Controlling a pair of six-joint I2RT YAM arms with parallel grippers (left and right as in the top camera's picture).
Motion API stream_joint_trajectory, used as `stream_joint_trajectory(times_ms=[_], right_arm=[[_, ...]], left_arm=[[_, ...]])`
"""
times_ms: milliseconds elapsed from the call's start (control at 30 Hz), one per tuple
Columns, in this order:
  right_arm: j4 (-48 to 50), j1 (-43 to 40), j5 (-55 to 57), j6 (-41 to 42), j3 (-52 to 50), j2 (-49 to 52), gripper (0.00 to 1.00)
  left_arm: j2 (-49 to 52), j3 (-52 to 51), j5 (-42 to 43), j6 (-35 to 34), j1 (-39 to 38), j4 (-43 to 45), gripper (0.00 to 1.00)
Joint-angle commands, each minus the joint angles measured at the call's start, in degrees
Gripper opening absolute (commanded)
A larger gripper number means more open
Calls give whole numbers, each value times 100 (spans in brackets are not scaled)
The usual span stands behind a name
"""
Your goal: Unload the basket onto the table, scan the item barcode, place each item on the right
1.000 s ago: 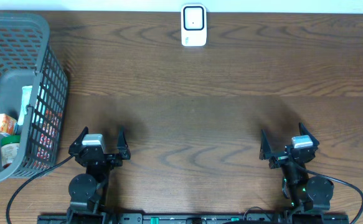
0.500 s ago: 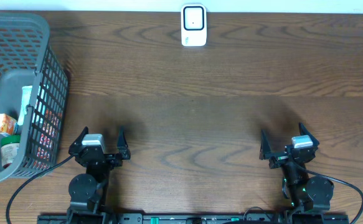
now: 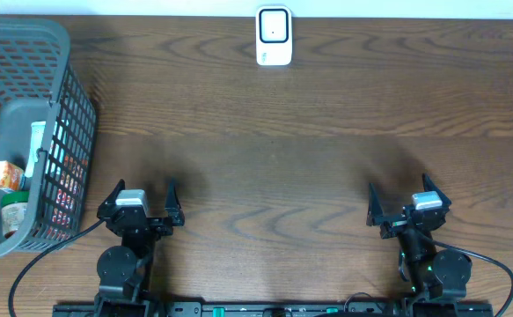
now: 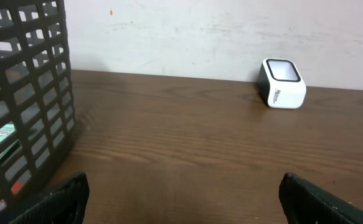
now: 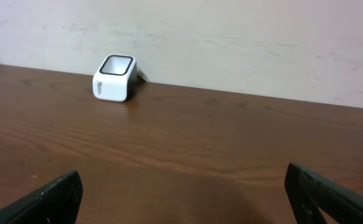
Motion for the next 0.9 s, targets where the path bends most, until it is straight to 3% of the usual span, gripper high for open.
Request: stream_joint_trajectory(times_ms=[0, 867], right_arm=[[-26, 55, 7, 70, -9, 7, 99], [-26, 55, 7, 70, -9, 11, 99]], left_arm=[[-44, -192, 13, -13, -15, -85, 98], [-44, -192, 13, -227, -15, -85, 98]])
